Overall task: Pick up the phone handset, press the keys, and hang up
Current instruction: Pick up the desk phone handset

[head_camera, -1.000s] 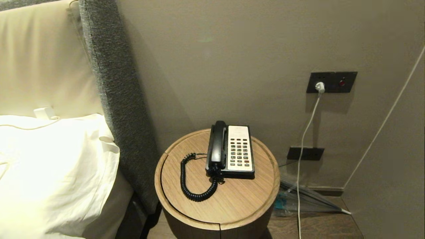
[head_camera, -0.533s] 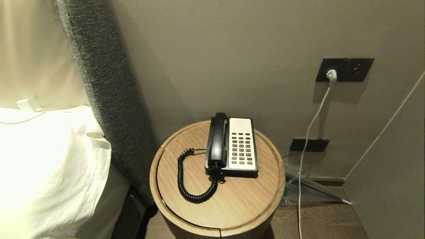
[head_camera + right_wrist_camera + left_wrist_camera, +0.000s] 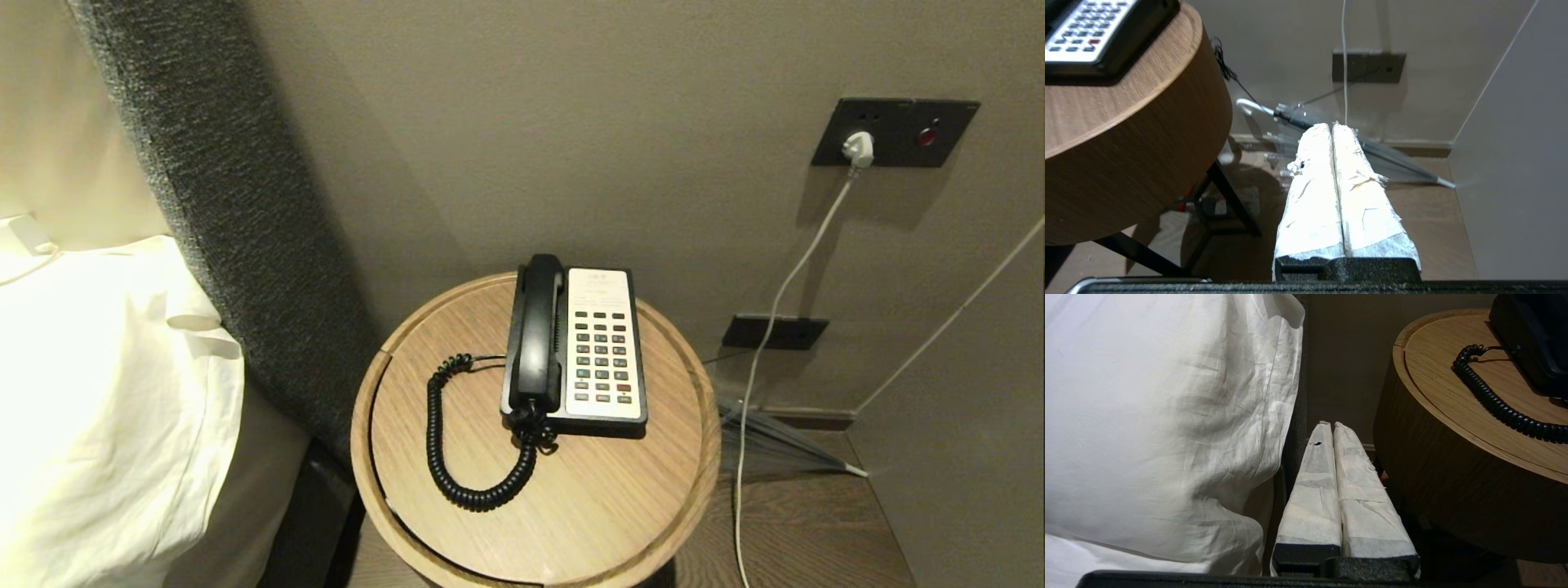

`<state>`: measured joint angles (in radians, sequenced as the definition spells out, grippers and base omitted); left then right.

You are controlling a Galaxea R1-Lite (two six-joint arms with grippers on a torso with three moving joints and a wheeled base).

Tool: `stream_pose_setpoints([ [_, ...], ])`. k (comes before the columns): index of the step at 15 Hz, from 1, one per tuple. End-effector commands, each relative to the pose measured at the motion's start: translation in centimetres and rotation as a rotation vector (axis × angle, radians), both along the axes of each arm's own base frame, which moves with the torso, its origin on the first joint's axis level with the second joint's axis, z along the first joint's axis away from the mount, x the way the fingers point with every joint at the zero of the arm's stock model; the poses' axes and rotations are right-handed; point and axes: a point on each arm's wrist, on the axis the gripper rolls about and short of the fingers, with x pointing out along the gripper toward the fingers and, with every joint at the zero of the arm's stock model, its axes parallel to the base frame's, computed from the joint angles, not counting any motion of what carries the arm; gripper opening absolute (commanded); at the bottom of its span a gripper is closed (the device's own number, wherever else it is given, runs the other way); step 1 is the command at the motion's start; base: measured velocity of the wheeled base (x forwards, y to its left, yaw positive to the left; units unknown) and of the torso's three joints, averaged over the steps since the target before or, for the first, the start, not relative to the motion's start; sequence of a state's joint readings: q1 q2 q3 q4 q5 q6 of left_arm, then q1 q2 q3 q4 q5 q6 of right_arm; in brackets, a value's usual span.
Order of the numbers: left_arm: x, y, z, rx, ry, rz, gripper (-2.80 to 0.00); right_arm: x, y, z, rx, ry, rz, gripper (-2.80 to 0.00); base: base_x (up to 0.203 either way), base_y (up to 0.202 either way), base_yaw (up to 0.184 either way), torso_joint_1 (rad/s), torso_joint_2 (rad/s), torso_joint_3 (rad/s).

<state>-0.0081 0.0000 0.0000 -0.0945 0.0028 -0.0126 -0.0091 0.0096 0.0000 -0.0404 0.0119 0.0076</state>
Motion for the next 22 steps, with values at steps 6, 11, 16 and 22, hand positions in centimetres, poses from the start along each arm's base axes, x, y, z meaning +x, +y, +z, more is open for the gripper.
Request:
stream_pose_setpoints([
  [6, 0.3, 0.0, -1.1, 0.001, 0.041, 0.001, -2.8, 0.1, 0.0, -0.5, 0.0, 0.015, 0.0, -2.8, 0.0, 0.0, 0.0, 0.002, 0.0, -0.162],
  [11, 0.3, 0.0, -1.1, 0.004, 0.039, 0.001, -2.8, 0.1, 0.0, -0.5, 0.0, 0.016, 0.0, -2.8, 0.0, 0.0, 0.0, 0.0, 0.0, -0.008],
  [16, 0.3, 0.0, -1.1, 0.01, 0.038, 0.003, -2.8, 0.1, 0.0, -0.5, 0.0, 0.016, 0.0, -2.8, 0.0, 0.0, 0.0, 0.0, 0.0, 0.0],
  [22, -1.5, -0.2, 10.7, 0.033, -0.029, -0.114, -2.8, 0.1, 0.0, -0.4, 0.0, 0.015, 0.0, -2.8, 0.0, 0.0, 0.0, 0.0, 0.0, 0.0],
])
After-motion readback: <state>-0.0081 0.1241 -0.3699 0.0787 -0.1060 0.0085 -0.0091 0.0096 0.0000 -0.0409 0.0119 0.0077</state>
